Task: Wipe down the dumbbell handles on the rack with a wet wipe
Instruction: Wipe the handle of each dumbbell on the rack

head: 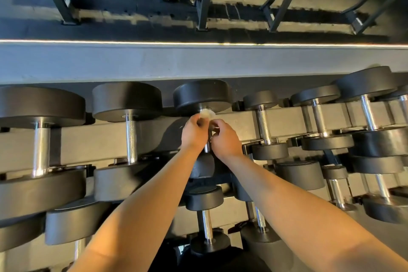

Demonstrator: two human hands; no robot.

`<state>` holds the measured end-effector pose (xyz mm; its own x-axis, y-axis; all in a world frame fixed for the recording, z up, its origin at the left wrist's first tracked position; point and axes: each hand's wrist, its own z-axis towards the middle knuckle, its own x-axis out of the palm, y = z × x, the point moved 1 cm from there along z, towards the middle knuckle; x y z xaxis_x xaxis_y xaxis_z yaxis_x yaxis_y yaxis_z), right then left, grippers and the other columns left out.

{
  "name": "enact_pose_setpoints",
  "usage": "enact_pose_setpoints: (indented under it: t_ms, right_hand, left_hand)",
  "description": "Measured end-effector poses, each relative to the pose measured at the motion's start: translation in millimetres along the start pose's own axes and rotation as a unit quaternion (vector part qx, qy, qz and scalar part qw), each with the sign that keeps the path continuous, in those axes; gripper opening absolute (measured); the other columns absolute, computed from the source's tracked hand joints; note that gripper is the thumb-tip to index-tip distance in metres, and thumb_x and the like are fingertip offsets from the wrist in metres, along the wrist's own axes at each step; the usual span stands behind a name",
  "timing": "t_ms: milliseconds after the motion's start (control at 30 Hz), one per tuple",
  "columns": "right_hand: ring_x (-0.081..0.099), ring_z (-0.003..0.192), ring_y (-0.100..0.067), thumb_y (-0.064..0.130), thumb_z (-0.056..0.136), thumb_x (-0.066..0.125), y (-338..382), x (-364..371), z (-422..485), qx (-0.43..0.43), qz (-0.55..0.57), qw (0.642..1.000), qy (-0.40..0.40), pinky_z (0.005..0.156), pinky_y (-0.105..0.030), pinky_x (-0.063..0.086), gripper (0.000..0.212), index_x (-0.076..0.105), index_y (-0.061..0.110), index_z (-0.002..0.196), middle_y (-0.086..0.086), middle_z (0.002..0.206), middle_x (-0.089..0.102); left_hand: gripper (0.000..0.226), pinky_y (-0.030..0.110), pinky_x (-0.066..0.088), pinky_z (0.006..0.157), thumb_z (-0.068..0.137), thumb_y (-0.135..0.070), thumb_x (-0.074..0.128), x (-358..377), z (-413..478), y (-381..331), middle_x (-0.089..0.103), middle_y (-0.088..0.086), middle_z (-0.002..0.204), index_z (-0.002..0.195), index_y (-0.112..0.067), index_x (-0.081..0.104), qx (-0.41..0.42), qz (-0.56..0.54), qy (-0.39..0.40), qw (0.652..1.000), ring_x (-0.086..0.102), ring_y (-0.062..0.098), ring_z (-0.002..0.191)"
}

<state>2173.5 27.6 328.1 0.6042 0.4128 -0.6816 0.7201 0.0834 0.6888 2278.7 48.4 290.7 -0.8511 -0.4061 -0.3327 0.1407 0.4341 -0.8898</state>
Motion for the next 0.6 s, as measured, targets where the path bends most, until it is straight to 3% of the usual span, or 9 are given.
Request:
enact_pose_setpoints:
  t_ms: [100,200,333,400,600]
  right_hand:
    - [0.060,0.107,-0.018,0.013,0.095,0.051,1,-1,0,0.018,-0.025,1.000,-0.003,0.082,-0.030,0.047,0.038,0.056,0.024,0.131,0.003,0.120,0.064]
    - [0.062,0.093,-0.017,0.015,0.096,0.050,0,0,-1,0.020,-0.035,0.999,-0.003,0.079,-0.032,0.053,0.028,0.061,0.025,0.119,0.004,0.106,0.067]
    - [0.061,0.075,-0.013,0.018,0.097,0.048,-3,2,2,0.024,-0.045,0.999,-0.008,0.071,-0.035,0.056,0.017,0.062,0.027,0.099,0.007,0.081,0.064]
    - [0.061,0.073,-0.013,0.018,0.097,0.047,-2,2,1,0.029,-0.049,0.998,-0.011,0.071,-0.037,0.057,0.019,0.062,0.028,0.100,0.006,0.080,0.064]
    - [0.060,0.083,-0.016,0.018,0.098,0.045,3,-2,-2,0.052,-0.041,0.998,-0.003,0.073,-0.033,0.053,0.035,0.061,0.031,0.126,0.007,0.091,0.063]
  left_hand:
    - [0.038,0.032,0.051,0.082,0.104,-0.042,0.048,10,18,-2,0.067,0.004,0.110,0.128,-0.014,0.054,-0.075,-0.038,0.012,0.996,0.065,0.016,0.096]
    - [0.041,0.036,0.051,0.079,0.104,-0.044,0.045,20,29,-4,0.068,0.010,0.110,0.128,-0.011,0.054,-0.148,-0.057,0.025,0.987,0.065,0.021,0.093]
    - [0.049,0.045,0.054,0.092,0.097,-0.060,0.045,17,29,9,0.067,0.008,0.110,0.130,-0.023,0.052,-0.166,-0.119,0.085,0.975,0.066,0.022,0.098]
    - [0.050,0.049,0.052,0.100,0.095,-0.062,0.044,12,26,14,0.067,0.008,0.113,0.129,-0.026,0.051,-0.157,-0.108,0.127,0.973,0.067,0.024,0.103]
    - [0.047,0.028,0.035,0.103,0.107,-0.050,0.034,-5,8,13,0.067,0.001,0.116,0.129,-0.017,0.058,-0.160,-0.090,0.212,0.960,0.059,0.006,0.107]
